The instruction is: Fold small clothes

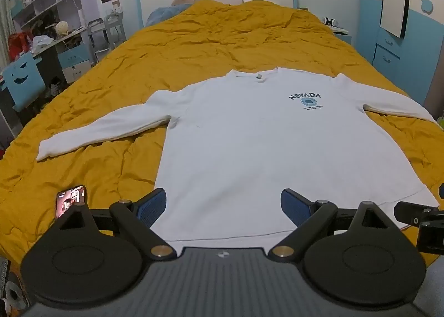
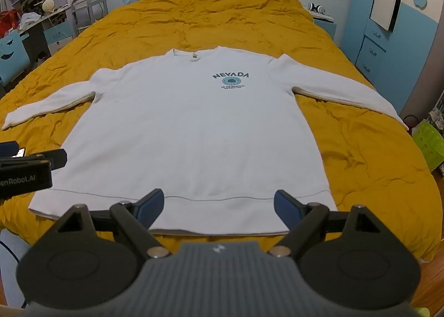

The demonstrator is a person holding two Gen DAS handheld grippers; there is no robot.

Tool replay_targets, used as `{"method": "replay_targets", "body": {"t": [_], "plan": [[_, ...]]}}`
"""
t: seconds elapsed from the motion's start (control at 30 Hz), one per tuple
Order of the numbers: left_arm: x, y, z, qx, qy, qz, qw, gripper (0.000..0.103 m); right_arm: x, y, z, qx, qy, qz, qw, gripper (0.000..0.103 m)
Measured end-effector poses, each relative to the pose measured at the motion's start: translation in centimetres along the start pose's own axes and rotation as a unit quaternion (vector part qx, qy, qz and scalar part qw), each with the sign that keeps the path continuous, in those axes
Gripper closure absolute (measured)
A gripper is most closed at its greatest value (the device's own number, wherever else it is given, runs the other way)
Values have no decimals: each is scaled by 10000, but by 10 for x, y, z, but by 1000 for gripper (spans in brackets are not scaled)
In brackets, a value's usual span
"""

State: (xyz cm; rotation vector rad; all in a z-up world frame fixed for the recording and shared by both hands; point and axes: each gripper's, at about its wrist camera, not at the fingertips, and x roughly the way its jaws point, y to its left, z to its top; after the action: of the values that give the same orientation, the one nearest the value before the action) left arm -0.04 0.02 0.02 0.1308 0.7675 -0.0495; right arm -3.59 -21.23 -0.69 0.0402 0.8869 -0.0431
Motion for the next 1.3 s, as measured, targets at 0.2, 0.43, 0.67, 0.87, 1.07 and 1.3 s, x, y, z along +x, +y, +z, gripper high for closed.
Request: {"method": "replay_targets", "body": {"t": [0.2, 0.43, 0.67, 0.87, 1.07, 1.3], "plan": [[-2, -4, -1, -4, 20, -45, 10000, 0, 2, -1, 1, -8, 22, 7, 10000, 21], [3, 3, 2, -49, 129, -155, 9998, 0, 1, 1, 1, -17, -12, -11, 10000, 21], [6, -2, 0, -28, 114, -135, 9998, 0, 2, 1, 2, -46, 28, -4, 10000, 21], [6, -3, 0, -34, 108, -113, 9999, 0, 2, 2, 2, -51, 24, -7, 10000, 21], [6, -3, -1, -36, 103, -107, 9999, 0, 2, 2, 1, -48, 26, -7, 10000, 21], [5, -4, -1, -42, 103, -102, 9999, 0, 5, 3, 2, -54, 72, 8, 10000, 21]]}}
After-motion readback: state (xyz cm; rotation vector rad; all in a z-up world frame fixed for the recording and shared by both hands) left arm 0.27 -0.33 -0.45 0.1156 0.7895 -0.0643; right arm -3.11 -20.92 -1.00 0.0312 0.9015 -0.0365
